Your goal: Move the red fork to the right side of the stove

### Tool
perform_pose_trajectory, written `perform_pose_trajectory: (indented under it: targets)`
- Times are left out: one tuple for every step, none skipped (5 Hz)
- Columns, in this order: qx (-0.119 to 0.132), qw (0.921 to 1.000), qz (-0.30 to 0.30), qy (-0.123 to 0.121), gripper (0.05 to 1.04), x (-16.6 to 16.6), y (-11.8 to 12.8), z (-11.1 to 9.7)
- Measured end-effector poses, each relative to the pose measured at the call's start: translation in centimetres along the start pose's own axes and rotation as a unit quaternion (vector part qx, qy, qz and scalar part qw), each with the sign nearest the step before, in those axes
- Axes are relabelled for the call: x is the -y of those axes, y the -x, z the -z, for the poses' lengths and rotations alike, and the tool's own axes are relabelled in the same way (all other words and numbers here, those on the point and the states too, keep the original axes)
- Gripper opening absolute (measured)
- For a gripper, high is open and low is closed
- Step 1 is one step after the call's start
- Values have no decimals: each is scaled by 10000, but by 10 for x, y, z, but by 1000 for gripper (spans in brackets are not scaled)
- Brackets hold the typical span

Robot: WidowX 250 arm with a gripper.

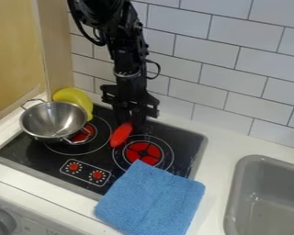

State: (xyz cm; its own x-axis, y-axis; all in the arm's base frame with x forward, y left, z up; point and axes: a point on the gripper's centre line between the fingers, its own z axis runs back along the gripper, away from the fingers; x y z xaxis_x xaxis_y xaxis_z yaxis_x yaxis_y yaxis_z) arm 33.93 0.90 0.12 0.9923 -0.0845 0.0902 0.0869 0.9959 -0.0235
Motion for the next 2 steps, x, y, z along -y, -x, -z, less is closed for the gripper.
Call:
perform_pose_trajectory:
  targets:
    - [44, 10000, 12, -13, 320, 0, 0, 1]
    - [46, 10000, -31, -4, 320, 1, 5, 0]
